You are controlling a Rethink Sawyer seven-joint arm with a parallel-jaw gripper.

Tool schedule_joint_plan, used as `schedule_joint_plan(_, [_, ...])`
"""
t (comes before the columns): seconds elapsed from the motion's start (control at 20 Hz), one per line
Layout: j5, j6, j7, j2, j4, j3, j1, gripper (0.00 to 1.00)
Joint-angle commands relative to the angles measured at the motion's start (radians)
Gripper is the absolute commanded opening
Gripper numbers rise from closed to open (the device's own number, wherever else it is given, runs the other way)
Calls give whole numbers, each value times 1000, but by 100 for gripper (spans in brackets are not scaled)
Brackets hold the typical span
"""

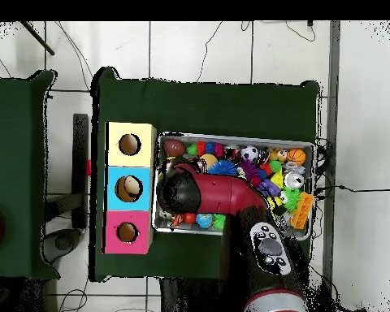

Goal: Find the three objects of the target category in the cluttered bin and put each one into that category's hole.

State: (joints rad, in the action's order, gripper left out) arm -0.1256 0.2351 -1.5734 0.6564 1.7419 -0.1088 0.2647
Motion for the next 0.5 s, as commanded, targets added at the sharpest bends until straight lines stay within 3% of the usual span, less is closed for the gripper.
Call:
schedule_joint_plan(0.05, [33, 112, -152, 21, 71, -7, 13, 100])
schedule_joint_plan(0.5, [-7, 6, -134, -74, 62, -15, 48, 100])
